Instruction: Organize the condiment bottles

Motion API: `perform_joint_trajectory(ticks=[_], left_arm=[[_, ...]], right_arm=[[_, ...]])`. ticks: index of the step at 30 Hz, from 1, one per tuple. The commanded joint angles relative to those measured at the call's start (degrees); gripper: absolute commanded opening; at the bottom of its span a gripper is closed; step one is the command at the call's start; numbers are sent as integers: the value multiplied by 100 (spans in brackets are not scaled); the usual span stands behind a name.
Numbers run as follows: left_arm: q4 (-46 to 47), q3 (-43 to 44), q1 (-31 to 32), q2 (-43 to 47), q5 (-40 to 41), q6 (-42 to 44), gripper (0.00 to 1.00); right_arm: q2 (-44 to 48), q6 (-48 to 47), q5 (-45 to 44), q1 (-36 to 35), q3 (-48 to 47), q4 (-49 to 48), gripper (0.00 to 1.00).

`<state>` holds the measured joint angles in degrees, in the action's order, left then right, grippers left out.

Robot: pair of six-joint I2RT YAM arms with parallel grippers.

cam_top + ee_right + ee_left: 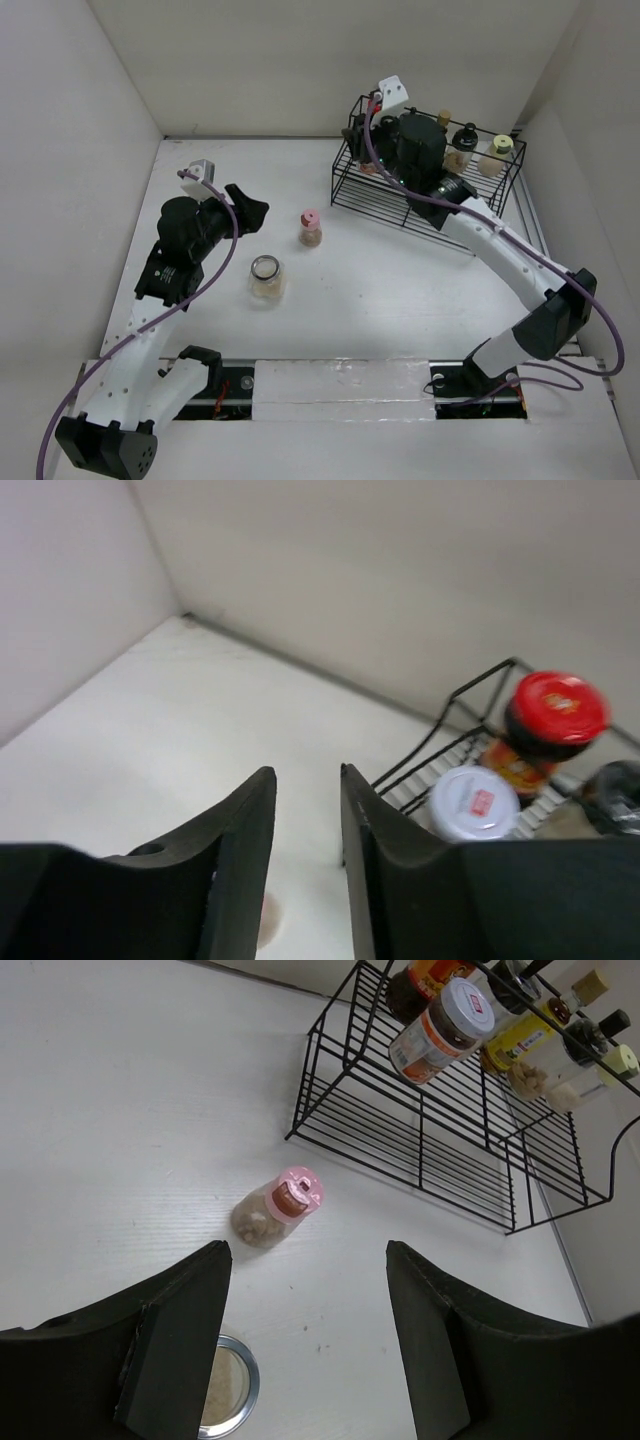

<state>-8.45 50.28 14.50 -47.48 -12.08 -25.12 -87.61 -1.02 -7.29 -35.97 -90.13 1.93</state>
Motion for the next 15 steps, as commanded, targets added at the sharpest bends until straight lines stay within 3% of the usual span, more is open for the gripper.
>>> perform_joint_trajectory(ticks=[1, 3, 5, 9, 10, 13, 15], left_arm=[[115, 131, -26, 99, 161, 16, 59], [115, 131, -26, 152, 223, 16, 59], [115, 131, -26, 204, 276, 16, 58], [115, 131, -26, 266, 381, 16, 58], [115, 131, -26, 266, 381, 16, 58], [115, 131, -26, 266, 434, 16, 58], [115, 131, -26, 266, 434, 16, 58]], right_arm=[[-28, 224, 709, -287, 442, -351, 36], [-132, 338, 772, -419, 663, -440, 28], [-273, 444, 860, -604, 716, -440, 28], [-677, 524, 905, -894, 777, -492, 61], [-861, 524, 905, -895, 777, -492, 74], [-1221, 524, 809, -1026, 716, -553, 89], [-1424, 524, 755, -1026, 663, -554, 93]])
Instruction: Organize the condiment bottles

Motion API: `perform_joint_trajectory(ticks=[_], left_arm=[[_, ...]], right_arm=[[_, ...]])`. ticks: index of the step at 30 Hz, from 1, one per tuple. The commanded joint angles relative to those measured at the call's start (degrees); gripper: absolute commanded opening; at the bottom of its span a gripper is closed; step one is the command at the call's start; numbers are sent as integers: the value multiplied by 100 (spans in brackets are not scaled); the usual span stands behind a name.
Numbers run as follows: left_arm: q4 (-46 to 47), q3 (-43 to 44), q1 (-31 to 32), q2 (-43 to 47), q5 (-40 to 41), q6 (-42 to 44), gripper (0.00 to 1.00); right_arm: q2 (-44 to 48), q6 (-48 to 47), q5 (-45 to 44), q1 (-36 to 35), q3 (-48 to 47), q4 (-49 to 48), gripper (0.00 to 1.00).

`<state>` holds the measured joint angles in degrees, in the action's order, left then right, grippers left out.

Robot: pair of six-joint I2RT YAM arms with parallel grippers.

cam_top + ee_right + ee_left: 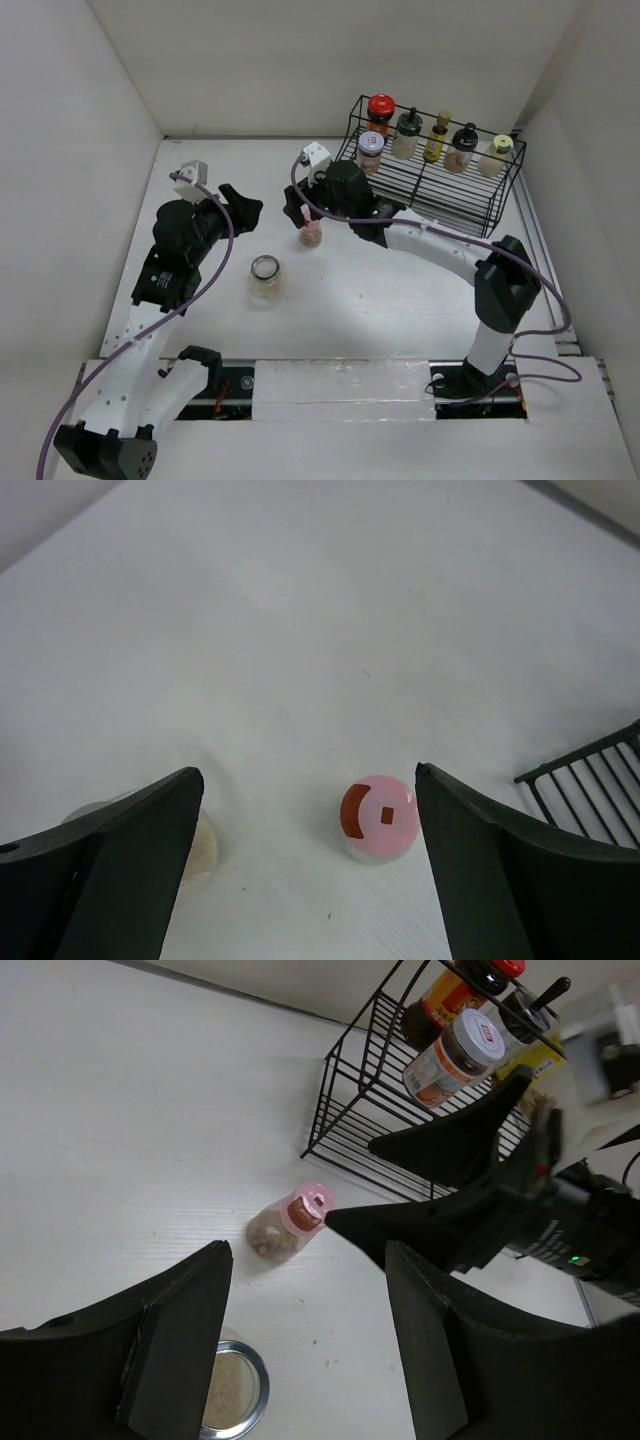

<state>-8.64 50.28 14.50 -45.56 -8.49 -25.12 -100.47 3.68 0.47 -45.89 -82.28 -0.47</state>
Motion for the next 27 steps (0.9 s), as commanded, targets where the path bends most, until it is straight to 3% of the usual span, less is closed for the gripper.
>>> perform_joint_trajectory(ticks=[1, 5, 8, 13, 15, 16, 25, 27], left_arm=[[135, 131, -26, 74, 76, 16, 58], [135, 131, -26, 126, 128, 16, 58], [135, 131, -26, 179, 128, 16, 58], [188, 131, -26, 179, 58, 16, 58], [188, 131, -26, 179, 58, 16, 58], [188, 131, -26, 179, 58, 16, 58], [188, 131, -26, 179, 5, 16, 58], [188, 131, -26, 179, 5, 16, 58]], right_arm=[[-244, 54, -73, -34, -261, -313, 93], [-903, 167, -318, -87, -482, -112, 94], [-905, 168, -1380, -210, -281, -41, 94], [-974, 229, -1550, -210, -95, 11, 94], [-1045, 291, -1620, -210, -95, 12, 89], [-1115, 291, -1542, -210, -95, 12, 81], [-1318, 545, -1542, -158, -192, 460, 76], [-1318, 546, -1480, -157, -192, 460, 58]])
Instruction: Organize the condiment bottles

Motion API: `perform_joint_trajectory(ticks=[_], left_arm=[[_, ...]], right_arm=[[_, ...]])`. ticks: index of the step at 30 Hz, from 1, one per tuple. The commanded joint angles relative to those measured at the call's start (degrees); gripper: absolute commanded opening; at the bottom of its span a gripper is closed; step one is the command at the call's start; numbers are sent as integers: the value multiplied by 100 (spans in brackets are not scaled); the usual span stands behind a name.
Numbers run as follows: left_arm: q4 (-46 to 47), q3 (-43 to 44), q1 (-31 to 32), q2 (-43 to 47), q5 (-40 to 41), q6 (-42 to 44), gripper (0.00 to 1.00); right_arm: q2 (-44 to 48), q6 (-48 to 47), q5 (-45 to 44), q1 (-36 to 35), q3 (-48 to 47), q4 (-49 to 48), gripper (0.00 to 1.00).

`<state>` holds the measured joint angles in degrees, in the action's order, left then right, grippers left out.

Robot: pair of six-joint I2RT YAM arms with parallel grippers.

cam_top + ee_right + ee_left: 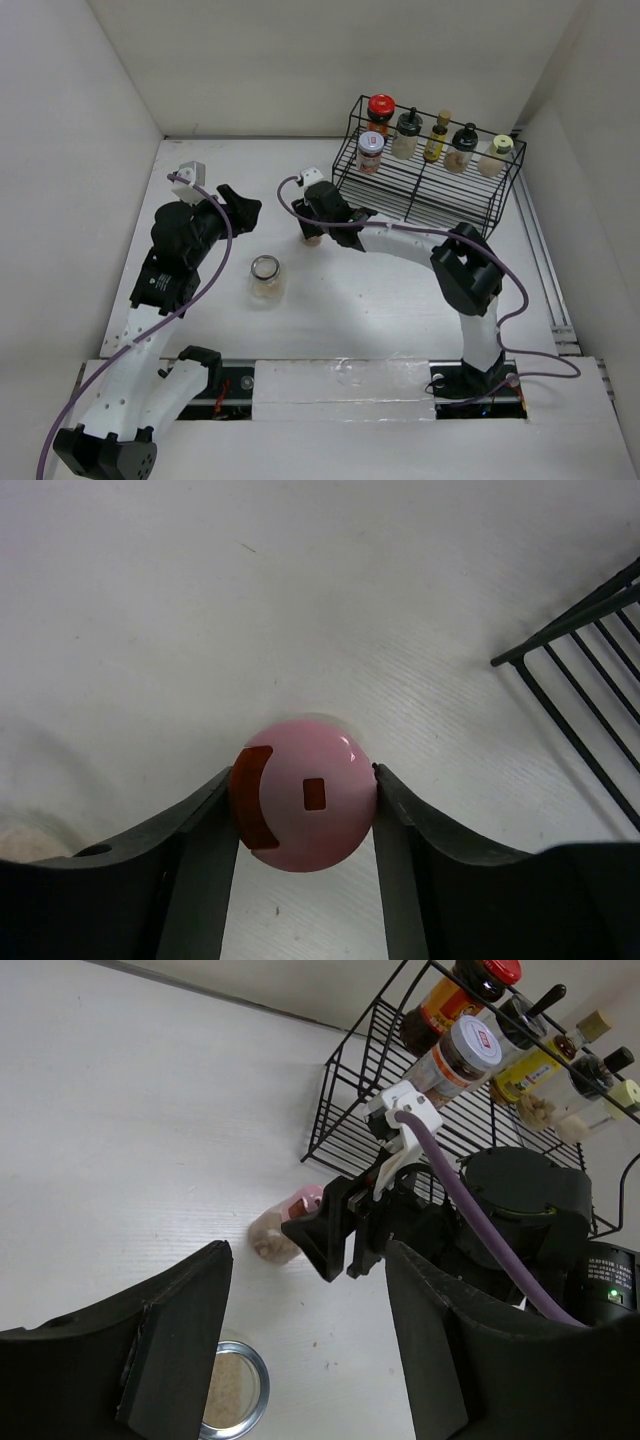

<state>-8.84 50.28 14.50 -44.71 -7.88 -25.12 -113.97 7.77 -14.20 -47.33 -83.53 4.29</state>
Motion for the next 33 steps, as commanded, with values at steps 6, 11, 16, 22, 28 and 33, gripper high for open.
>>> perform_joint_trajectory(ticks=[6, 11, 16, 22, 28, 33], left_arm=[[207, 78, -26, 94, -56, 16, 58], [207, 78, -26, 94, -109, 16, 58], [207, 78, -26, 94, -109, 16, 58], [260, 78, -26, 94, -161, 16, 58], [260, 78, -26, 94, -161, 16, 58], [260, 78, -26, 94, -161, 16, 58]], right_arm=[[1136, 190, 40, -13, 415, -323, 38], [2562, -143, -364, 284, 767, -386, 38], [3354, -144, -259, 1093, 926, -61, 39], [3698, -144, -198, 2077, 909, 1, 39], [3119, -144, 83, 2650, 619, 124, 39], [2679, -197, 145, 2703, 539, 177, 39]])
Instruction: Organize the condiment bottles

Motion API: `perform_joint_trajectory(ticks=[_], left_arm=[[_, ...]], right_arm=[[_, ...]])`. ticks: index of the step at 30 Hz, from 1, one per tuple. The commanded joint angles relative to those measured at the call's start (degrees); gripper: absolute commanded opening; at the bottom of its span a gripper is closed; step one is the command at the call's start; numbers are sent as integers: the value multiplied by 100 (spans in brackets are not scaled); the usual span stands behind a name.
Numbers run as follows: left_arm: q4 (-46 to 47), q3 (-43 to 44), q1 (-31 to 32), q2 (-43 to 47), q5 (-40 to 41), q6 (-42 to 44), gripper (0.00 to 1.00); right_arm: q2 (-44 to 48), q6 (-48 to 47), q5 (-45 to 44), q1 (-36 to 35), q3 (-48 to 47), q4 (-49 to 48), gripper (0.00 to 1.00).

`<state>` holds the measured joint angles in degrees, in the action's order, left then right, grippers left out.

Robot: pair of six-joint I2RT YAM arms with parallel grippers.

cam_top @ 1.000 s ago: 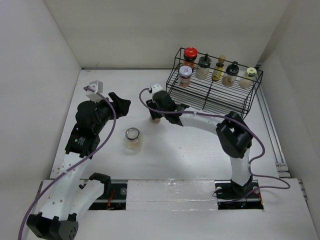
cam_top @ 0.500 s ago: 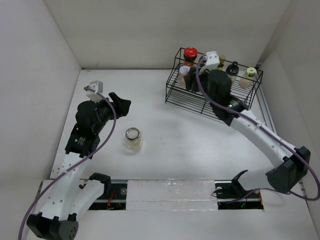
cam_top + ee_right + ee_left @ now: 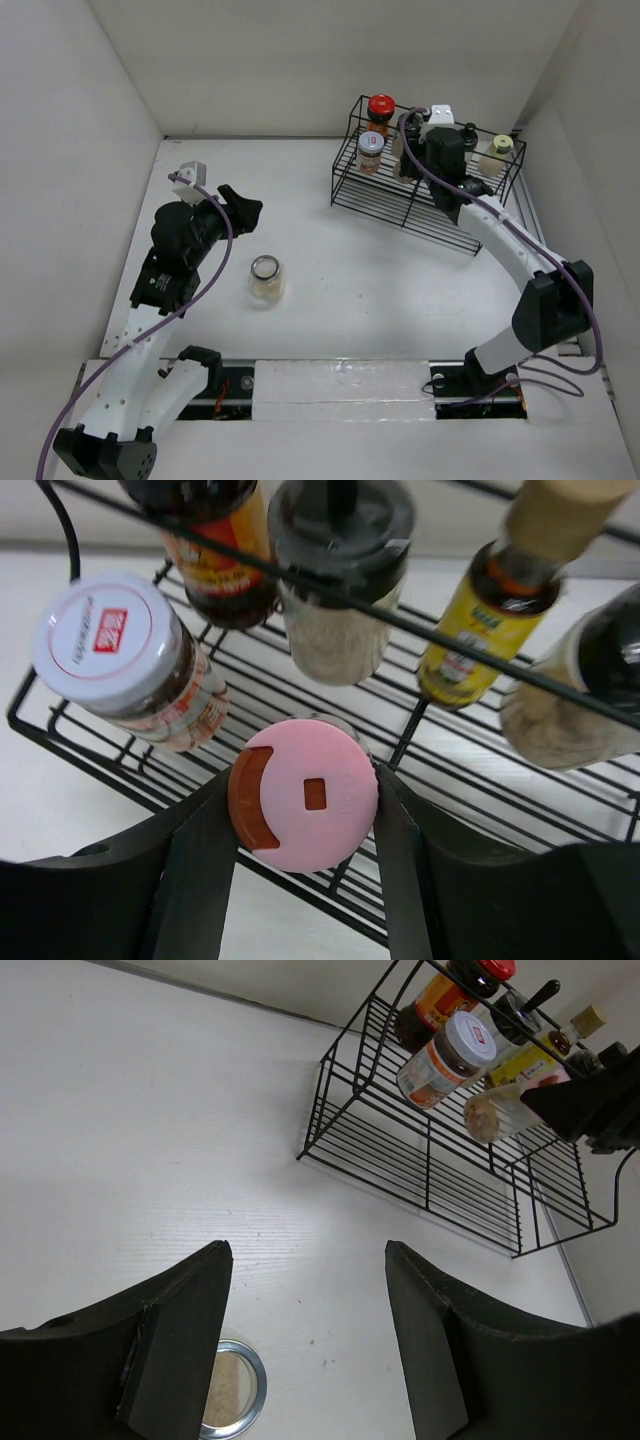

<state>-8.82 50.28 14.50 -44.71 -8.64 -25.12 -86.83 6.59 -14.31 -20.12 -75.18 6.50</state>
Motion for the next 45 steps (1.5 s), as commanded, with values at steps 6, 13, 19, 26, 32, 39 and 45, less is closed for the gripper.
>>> perform_joint_trajectory(ticks=[6, 13, 19, 26, 32, 39, 45], left_arm=[[258, 78, -26, 94, -85, 16, 58], [258, 78, -26, 94, -85, 16, 58], [258, 78, -26, 94, -32, -36, 58], [205, 131, -26, 199, 310, -36, 61], [205, 184, -26, 410, 811, -89, 67], [205, 131, -26, 621, 1128, -142, 68], [100, 131, -26, 744, 1453, -255, 71]], right_arm=[[-352, -26, 156, 34, -471, -44, 62], [183, -140, 87, -132, -524, 8, 93], [973, -254, 86, -703, -69, -43, 97], [1555, -255, 1147, -2091, 1302, -588, 99], [924, -193, 1844, -3454, 1761, -1063, 99], [-290, -299, 1905, -3912, 1138, -1257, 99], [-1257, -404, 1906, -4157, 566, -1309, 99]])
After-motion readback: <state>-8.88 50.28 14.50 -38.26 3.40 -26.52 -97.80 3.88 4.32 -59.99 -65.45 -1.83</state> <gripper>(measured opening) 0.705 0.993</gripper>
